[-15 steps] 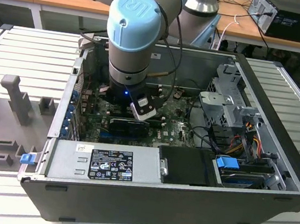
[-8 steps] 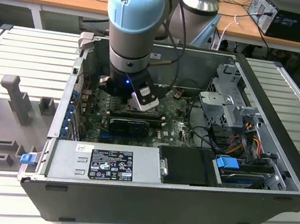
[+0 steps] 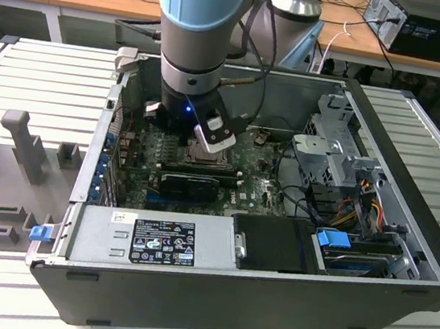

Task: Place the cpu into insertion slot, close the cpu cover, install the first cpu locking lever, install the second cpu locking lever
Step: 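Install the second cpu locking lever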

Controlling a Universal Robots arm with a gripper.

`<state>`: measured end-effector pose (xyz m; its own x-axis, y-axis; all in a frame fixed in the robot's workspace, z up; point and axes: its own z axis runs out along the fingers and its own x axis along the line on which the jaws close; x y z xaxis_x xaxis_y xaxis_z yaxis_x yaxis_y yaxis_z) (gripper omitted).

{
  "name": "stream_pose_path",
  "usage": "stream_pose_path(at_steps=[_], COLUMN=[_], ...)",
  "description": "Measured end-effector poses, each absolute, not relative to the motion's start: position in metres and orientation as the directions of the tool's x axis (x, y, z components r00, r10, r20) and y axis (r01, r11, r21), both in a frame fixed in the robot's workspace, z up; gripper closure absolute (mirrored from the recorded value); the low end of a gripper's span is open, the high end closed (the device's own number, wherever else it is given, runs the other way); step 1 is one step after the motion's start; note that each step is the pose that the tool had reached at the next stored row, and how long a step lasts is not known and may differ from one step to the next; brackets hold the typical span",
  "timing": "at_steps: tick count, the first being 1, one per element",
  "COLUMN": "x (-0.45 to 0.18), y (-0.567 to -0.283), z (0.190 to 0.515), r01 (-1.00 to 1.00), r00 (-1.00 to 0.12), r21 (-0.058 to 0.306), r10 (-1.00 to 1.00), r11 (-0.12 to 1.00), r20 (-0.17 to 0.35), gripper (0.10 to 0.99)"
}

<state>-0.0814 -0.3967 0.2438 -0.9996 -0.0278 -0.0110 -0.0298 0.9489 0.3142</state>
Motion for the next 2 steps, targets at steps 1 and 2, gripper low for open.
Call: stream_pose_path(at_steps=[1,2], x=[-0.0814,-0.0814], y=[-0.3968,-0.3968], z=[0.2442,0.2442], r01=[-0.030,-0.030], r00=[-1.000,-1.000], r21=[0.317,0.317], r10=[-0.028,-0.028], r11=[0.948,0.948], r20=[-0.011,-0.011], gripper=[0.980,0.980])
